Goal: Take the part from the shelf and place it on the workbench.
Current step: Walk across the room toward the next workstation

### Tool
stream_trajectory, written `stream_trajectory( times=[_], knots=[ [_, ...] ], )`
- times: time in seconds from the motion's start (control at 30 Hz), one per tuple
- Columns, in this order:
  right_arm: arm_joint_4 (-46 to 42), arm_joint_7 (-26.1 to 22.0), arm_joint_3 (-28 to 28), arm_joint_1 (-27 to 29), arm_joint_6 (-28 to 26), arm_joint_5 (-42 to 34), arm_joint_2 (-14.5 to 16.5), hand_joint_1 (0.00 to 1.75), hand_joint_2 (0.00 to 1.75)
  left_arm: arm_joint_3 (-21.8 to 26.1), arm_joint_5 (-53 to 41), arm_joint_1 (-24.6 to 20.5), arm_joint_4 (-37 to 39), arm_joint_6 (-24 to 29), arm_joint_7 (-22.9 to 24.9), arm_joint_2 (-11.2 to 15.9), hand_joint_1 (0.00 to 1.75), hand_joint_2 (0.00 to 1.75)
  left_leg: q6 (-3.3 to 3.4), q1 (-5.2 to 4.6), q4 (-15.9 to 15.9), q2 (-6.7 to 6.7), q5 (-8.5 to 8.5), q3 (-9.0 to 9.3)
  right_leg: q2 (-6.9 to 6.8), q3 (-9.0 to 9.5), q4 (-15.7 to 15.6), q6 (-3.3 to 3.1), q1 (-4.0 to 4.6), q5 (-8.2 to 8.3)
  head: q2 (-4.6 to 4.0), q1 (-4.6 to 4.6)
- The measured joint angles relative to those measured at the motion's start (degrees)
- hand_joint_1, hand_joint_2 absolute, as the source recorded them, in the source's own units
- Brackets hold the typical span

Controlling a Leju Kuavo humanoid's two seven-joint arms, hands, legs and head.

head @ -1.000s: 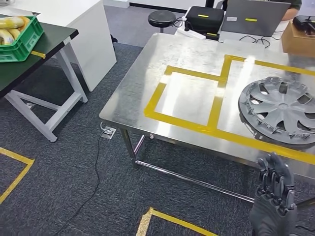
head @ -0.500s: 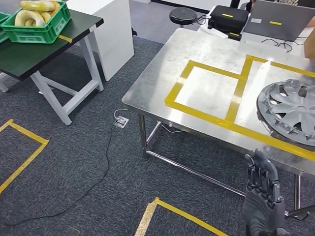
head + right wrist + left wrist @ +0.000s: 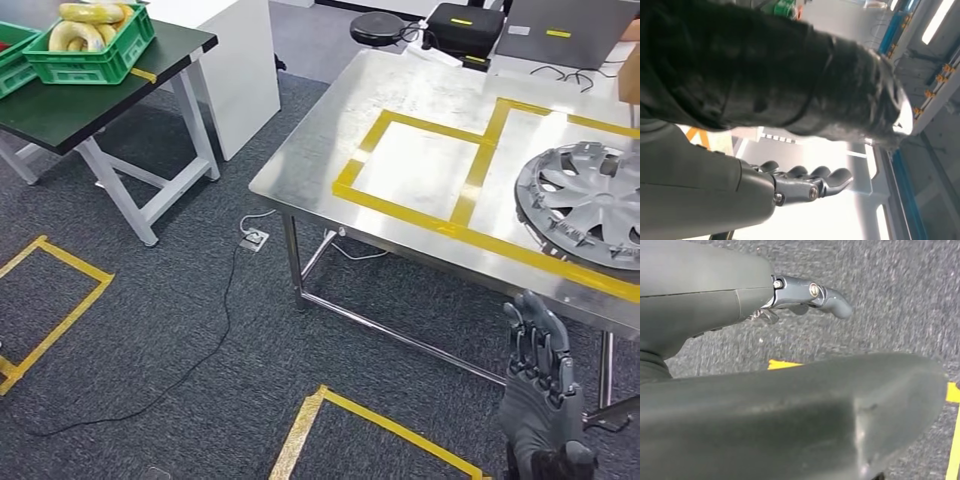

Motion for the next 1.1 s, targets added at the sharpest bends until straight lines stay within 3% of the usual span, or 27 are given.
stream_trajectory(
  times=[0.03,0.07,0.1,0.13,0.2,0.27,0.3,0.4,0.47,0.53,0.57,0.6,0.63,0.67,0.73,0.8,0.83,0.9,0.93,1.0,1.07,1.1],
  knots=[
    [0.03,0.0,-0.12,-0.01,0.07,-0.01,0.09,0.0,0.0,0.0,-0.02,0.0,0.0,0.0,-0.01,-0.08,0.0,0.0,-0.22,0.13,3.84,0.02,-2.53,-0.93,-0.19,-0.47,0.07,-0.07,0.03,0.45,-0.01,-0.12],
    [0.08,0.0,-0.21,-0.01,0.14,-0.02,0.17,0.0,0.0,0.0,-0.03,0.0,0.0,0.0,-0.02,-0.11,0.0,0.0,-0.39,0.25,7.06,0.02,-3.98,-1.49,-0.37,-0.97,0.22,-0.03,0.06,0.91,-0.01,-0.15],
    [0.14,0.0,-0.29,-0.01,0.22,-0.01,0.25,0.0,0.0,0.0,-0.04,0.0,0.0,0.0,-0.03,-0.12,0.0,0.0,-0.52,0.34,8.92,0.03,-4.2,-1.38,-0.52,-1.53,0.43,0.05,0.07,1.33,-0.01,-0.16],
    [0.19,0.0,-0.35,-0.02,0.32,-0.01,0.32,0.0,0.0,0.0,-0.06,0.01,0.0,-0.01,-0.07,-0.11,0.0,0.0,-0.58,0.4,8.5,0.05,-3.2,-0.28,-0.64,-2.12,0.72,0.18,0.06,1.67,-0.01,-0.16],
    [0.23,0.0,-0.53,-0.12,0.54,-0.03,0.49,0.0,0.0,0.0,-0.19,0.01,0.0,-0.03,-0.2,-0.1,0.0,0.0,-0.48,0.5,1.75,0.22,0.07,4.63,-0.83,-3.31,1.49,0.46,0.03,2.09,0.0,-0.17],
    [0.23,0.0,-0.74,-0.43,0.76,-0.09,0.66,0.0,0.0,0.0,-0.32,-0.09,0.0,-0.08,-0.38,-0.09,0.0,0.0,-0.12,0.42,-5.74,0.41,1.3,9.09,-0.98,-4.24,2.26,0.89,0.18,2.41,0.01,-0.14],
    [0.26,0.0,-0.84,-0.64,0.85,-0.12,0.73,0.0,0.0,0.01,-0.36,-0.14,-0.01,-0.09,-0.49,-0.09,0.0,0.0,0.06,0.34,-7.54,0.46,1.2,9.92,-1.03,-4.61,2.52,1.21,0.26,2.67,0.01,-0.14],
    [0.39,0.0,-1.26,-0.98,1.01,-0.16,0.89,0.0,0.0,0.02,-0.42,-0.07,-0.02,-0.13,-0.75,-0.16,0.0,0.0,1.15,0.35,-8.27,0.5,1.6,9.26,-0.92,-5.4,2.89,2.3,0.28,3.14,0.01,-0.07],
    [0.5,0.0,-1.52,-0.98,1.07,-0.14,1.01,0.0,0.0,0.03,-0.45,-0.01,-0.02,-0.15,-0.89,-0.22,0.0,0.0,2.34,0.47,-8.44,0.64,2.59,8.36,-0.41,-6.81,5.73,2.83,0.2,0.0,0.01,0.1],
    [0.66,0.0,-1.67,-0.98,1.1,-0.11,1.09,0.0,0.0,0.04,-0.46,-0.06,-0.03,-0.16,-0.95,-0.2,0.0,0.0,2.99,0.28,-8.38,0.7,3.6,7.07,0.06,-9.11,12.58,3.09,0.08,-5.23,0.01,0.26],
    [0.76,0.0,-1.7,-0.98,1.11,-0.11,1.1,0.0,0.0,0.04,-0.46,-0.06,-0.03,-0.16,-0.96,-0.18,0.0,0.0,3.11,0.11,-8.31,0.71,4.14,6.37,0.16,-9.93,16.14,3.13,0.03,-6.84,0.01,0.28],
    [0.86,0.0,-1.73,-0.98,1.11,-0.11,1.1,0.0,0.0,0.04,-0.46,-0.06,-0.04,-0.17,-0.97,-0.17,0.0,0.0,3.16,-0.07,-8.22,0.71,4.67,5.61,0.21,-10.1,18.39,3.1,0.01,-7.18,0.01,0.28],
    [0.95,0.0,-1.74,-0.98,1.11,-0.12,1.1,0.0,0.0,0.04,-0.47,-0.04,-0.05,-0.18,-0.97,-0.17,0.0,0.0,3.16,-0.23,-8.08,0.69,5.19,4.82,0.24,-9.36,18.75,2.99,0.01,-6.35,0.01,0.28],
    [1.02,0.0,-1.74,-1.0,1.11,-0.12,1.1,0.0,0.0,0.04,-0.47,-0.04,-0.06,-0.19,-0.97,-0.19,0.0,0.0,3.14,-0.36,-7.92,0.66,5.65,4.08,0.28,-7.57,16.93,2.78,0.04,-4.72,0.01,0.27],
    [1.08,0.0,-1.74,-1.13,1.11,-0.11,1.1,0.0,0.0,0.04,-0.48,-0.05,-0.07,-0.2,-0.97,-0.23,0.0,0.0,2.92,-0.55,-7.51,0.54,6.44,2.89,0.52,-1.72,8.81,2.16,0.22,-2.32,0.01,0.27],
    [1.09,0.0,-1.74,-1.36,1.11,-0.1,1.1,0.0,0.0,0.05,-0.47,-0.07,-0.07,-0.2,-0.98,-0.28,0.0,0.0,2.41,-0.6,-7.22,0.46,7.25,2.19,0.77,2.83,1.79,1.78,0.49,-2.39,0.0,0.22],
    [1.09,0.0,-1.74,-1.45,1.11,-0.1,1.1,0.0,0.0,0.06,-0.47,-0.07,-0.07,-0.2,-0.98,-0.31,0.0,0.0,2.07,-0.53,-7.17,0.44,7.7,1.98,0.81,3.51,0.26,1.66,0.69,-2.71,0.0,0.2],
    [1.11,0.0,-1.74,-1.53,1.12,-0.1,1.15,0.0,0.0,0.07,-0.47,0.0,-0.07,-0.21,-0.99,-0.29,0.0,0.0,1.34,-0.33,-7.04,0.34,8.12,1.64,0.59,2.76,-0.24,1.12,0.77,-1.99,0.0,0.24],
    [1.11,0.0,-1.74,-1.59,1.15,-0.1,1.19,0.0,0.0,0.08,-0.48,0.05,-0.07,-0.21,-0.98,-0.28,0.0,0.0,0.99,-0.24,-6.39,0.32,7.12,1.32,0.4,2.23,-0.38,0.64,0.67,-1.43,0.0,0.2],
    [1.15,0.0,-1.76,-1.7,1.22,-0.14,1.29,0.0,0.0,0.1,-0.48,0.11,-0.07,-0.23,-0.98,-0.28,0.0,0.0,0.37,0.07,-2.06,0.32,2.11,0.11,-0.02,1.03,-0.56,-0.11,0.44,-0.19,0.0,-0.03],
    [1.21,0.0,-1.79,-1.73,1.26,-0.26,1.36,0.0,0.0,0.11,-0.49,0.08,-0.07,-0.24,-0.99,-0.33,0.0,0.0,-0.14,0.42,5.17,0.35,-3.09,-1.27,-0.29,-0.38,-0.38,-0.27,0.44,0.97,0.0,-0.22],
    [1.26,0.0,-1.79,-1.75,1.27,-0.37,1.42,0.0,0.0,0.11,-0.49,0.06,-0.07,-0.25,-0.99,-0.32,0.0,0.0,-0.34,0.55,7.95,0.36,-3.86,-1.45,-0.42,-1.15,-0.15,-0.18,0.42,1.56,0.0,-0.22]
  ],
)
